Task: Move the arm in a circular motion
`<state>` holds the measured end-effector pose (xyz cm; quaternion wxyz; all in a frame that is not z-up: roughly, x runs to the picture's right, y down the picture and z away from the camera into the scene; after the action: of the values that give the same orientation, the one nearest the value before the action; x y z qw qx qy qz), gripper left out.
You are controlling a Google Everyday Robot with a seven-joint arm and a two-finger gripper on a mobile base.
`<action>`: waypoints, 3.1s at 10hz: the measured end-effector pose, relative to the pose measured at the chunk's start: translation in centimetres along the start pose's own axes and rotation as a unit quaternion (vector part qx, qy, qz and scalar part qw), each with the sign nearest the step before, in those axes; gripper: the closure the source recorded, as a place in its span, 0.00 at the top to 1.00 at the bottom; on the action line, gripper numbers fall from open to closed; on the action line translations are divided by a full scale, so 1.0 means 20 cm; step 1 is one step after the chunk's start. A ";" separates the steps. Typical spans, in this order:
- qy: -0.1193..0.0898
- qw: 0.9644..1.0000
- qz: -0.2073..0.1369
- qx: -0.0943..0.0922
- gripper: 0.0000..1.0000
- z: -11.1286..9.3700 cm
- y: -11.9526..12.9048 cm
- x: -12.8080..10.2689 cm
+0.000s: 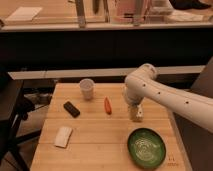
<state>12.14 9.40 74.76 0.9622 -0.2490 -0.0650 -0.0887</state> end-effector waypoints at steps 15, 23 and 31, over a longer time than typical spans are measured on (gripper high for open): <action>-0.005 1.000 -0.020 0.000 0.80 -0.01 0.05 -0.01; -0.006 0.999 -0.037 -0.001 0.80 -0.01 0.04 -0.07; -0.009 0.999 -0.048 0.001 0.80 0.00 0.03 -0.05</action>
<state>11.34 10.09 74.27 0.9564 -0.2458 -0.0852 -0.1324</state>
